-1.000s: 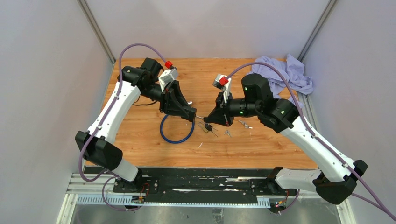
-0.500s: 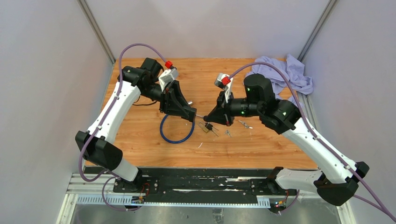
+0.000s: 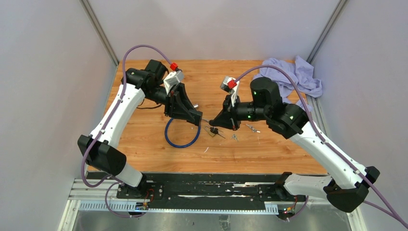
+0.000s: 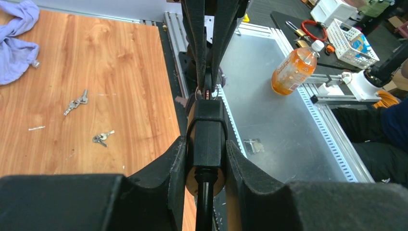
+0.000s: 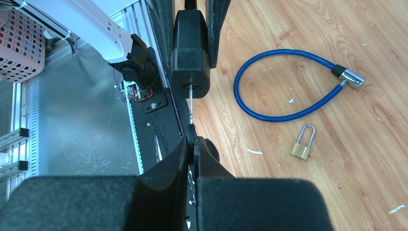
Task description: Unlock with the key
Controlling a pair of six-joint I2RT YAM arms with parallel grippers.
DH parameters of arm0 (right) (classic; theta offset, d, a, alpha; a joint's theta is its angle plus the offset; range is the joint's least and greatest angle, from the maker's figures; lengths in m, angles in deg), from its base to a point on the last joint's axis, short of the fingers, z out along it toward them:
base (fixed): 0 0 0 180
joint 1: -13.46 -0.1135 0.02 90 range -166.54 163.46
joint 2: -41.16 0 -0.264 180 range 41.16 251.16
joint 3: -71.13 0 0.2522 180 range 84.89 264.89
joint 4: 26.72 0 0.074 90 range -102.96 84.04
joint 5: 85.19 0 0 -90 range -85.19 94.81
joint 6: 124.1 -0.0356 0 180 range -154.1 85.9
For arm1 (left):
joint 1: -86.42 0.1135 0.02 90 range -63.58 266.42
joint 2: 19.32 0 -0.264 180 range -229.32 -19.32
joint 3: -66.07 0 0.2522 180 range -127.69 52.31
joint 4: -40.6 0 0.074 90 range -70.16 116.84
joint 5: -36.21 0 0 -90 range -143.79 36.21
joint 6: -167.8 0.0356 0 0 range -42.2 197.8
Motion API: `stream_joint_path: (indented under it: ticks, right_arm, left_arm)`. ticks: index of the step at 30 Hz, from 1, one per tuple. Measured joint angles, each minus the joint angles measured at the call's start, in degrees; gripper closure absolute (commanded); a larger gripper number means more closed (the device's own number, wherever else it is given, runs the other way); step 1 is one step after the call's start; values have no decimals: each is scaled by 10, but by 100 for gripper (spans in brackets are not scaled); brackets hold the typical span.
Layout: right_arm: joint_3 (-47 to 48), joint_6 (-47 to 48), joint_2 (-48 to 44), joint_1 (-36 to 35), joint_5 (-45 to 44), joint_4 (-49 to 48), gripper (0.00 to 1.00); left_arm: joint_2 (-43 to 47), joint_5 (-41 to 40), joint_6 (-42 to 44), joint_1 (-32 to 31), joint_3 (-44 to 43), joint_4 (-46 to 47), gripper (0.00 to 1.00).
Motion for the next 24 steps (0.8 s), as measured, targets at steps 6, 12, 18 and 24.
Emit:
stream_joint_path:
  ticks: [6, 12, 18, 24]
  right_arm:
    - [-9, 0, -2, 0, 0, -7, 99]
    - [-11, -1, -6, 0, 0, -11, 100]
    - [-16, -1, -10, 0, 0, -11, 99]
    - [-20, -1, -14, 0, -1, -9, 99]
  left_arm:
    - [0, -4, -2, 0, 0, 0, 100]
    - [0, -4, -2, 0, 0, 0, 100]
    - [0, -3, -3, 0, 0, 0, 100]
    - [0, 0, -4, -1, -1, 0, 100]
